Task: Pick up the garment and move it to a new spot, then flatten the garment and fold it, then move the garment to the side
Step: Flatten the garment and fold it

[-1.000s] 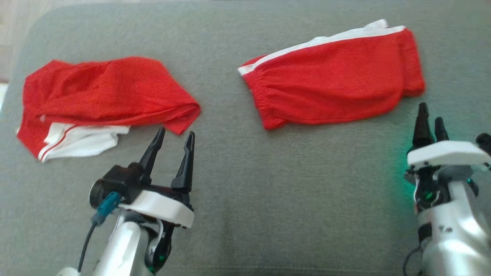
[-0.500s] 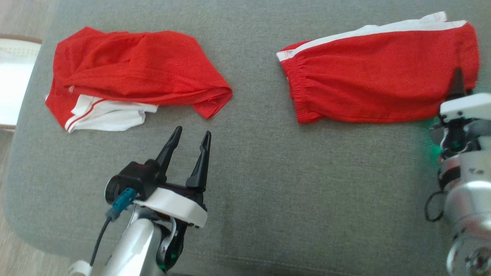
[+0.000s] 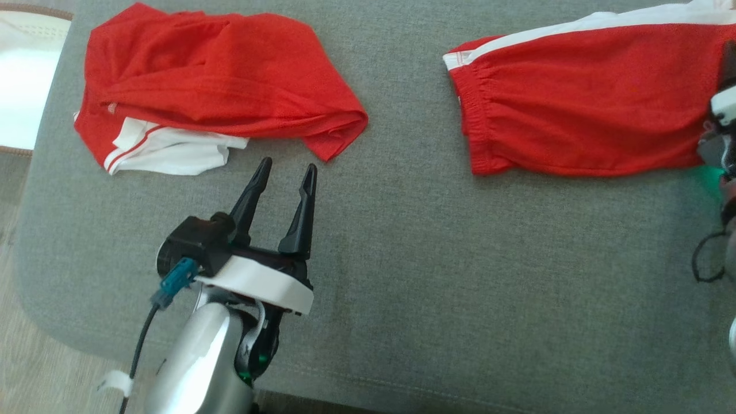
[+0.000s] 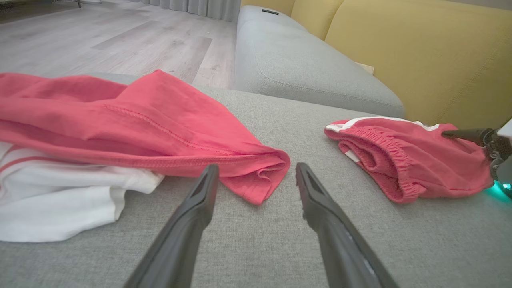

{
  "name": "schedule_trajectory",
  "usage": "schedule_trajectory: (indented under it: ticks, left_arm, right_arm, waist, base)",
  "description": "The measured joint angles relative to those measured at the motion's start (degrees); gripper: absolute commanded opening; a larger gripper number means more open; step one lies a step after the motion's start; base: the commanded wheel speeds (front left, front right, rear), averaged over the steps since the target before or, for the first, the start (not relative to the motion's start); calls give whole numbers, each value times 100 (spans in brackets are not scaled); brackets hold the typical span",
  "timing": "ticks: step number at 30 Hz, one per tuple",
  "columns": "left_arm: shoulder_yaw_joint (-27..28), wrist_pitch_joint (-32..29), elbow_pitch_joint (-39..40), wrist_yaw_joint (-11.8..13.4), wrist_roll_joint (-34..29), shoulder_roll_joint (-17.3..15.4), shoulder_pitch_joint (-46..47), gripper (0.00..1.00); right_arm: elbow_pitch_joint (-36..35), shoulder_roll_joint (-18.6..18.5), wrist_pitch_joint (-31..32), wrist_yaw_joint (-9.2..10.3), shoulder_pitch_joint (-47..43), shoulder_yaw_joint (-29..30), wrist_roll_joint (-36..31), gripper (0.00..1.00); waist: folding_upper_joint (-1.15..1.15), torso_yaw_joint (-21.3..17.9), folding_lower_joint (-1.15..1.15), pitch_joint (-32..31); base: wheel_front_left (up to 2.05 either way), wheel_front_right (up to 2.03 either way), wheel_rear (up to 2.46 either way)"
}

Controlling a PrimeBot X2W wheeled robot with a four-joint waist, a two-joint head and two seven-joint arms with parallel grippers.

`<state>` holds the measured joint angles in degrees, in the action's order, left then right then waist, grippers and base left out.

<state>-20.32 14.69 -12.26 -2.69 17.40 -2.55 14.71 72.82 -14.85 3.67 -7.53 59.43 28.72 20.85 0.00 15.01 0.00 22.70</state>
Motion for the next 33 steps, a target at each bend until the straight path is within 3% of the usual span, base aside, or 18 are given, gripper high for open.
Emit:
schedule_trajectory:
  ticks: [2, 3, 4, 5, 16, 27, 33]
  left_arm:
    - [-2, 1, 0, 16, 1, 2, 16, 100]
    - [-2, 0, 0, 16, 11, 2, 28, 100]
    - [-2, 0, 0, 16, 11, 2, 28, 100]
    - [2, 1, -7, 16, 43, 4, 75, 100]
    - [64, 1, -78, 13, -18, 13, 103, 100]
    - [98, 0, -111, 10, -53, 13, 5, 100]
    - [105, 0, -138, 9, -67, 12, -134, 100]
  right_arm:
    - [-1, -13, 81, 0, 35, 52, -118, 100]
    - [-2, -13, 118, 0, 52, 79, -183, 66]
    - [-2, -13, 118, 0, 52, 79, -183, 19]
    - [0, -15, 191, 0, 98, 133, -293, 0]
    - [209, 63, -130, 0, -35, 377, -786, 0]
    - [259, -555, -748, 0, -591, 836, -1597, 0]
    - [255, -434, -881, 0, -730, 1161, -1994, 0]
  waist:
    - [0, 8, 0, 24]
    - [0, 6, 0, 31]
    - [0, 6, 0, 31]
    - [0, -6, 0, 29]
    - [0, -219, 0, -211]
    - [0, -472, 0, -612]
    - [0, -540, 0, -765]
  base:
    - [0, 0, 0]
    - [0, 0, 0]
    - [0, 0, 0]
    - [0, 0, 0]
    - [0, 0, 0]
    - [0, 0, 0]
    - [0, 0, 0]
